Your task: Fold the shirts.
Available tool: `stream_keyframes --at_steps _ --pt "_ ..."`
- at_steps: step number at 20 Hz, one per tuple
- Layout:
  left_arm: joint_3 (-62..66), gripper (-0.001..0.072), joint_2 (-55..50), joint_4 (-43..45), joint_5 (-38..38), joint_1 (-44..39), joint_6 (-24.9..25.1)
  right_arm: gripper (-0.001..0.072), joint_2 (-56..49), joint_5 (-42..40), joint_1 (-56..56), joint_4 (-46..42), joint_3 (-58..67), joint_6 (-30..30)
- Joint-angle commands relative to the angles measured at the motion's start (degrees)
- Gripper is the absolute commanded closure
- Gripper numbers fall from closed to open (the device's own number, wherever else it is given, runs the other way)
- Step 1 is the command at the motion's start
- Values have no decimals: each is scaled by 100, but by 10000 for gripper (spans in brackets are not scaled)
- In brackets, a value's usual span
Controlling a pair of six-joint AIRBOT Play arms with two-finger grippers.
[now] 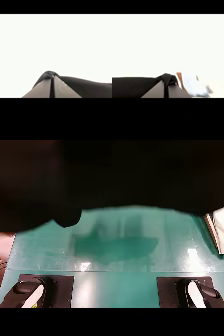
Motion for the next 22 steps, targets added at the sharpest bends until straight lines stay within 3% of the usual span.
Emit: stream_keyframes --at_steps 1,4,8,13,15,18,22 --pt "-214 685 -179 22 -149 2 -2 693 -634 1344 2 -365 822 278" --pt "-960 684 -710 22 -809 2 -162 693 -1471 2135 11 -334 763 387" --pt "-1668 684 -2024 24 -1729 2 -140 693 -2437 2367 55 -70 -337 415" --pt "-2142 684 -3965 39 -1696 2 -94 693 -3790 2072 651 -109 -1460 415" --pt "-2142 683 -4787 39 -1453 2 -87 693 -4461 1801 824 -101 -1537 420" --pt "-2135 683 -5685 24 -398 4 175 693 -5495 1399 938 -90 -1032 426" --pt "-2048 683 -5945 2 815 46 201 693 -6352 970 935 -39 186 715"
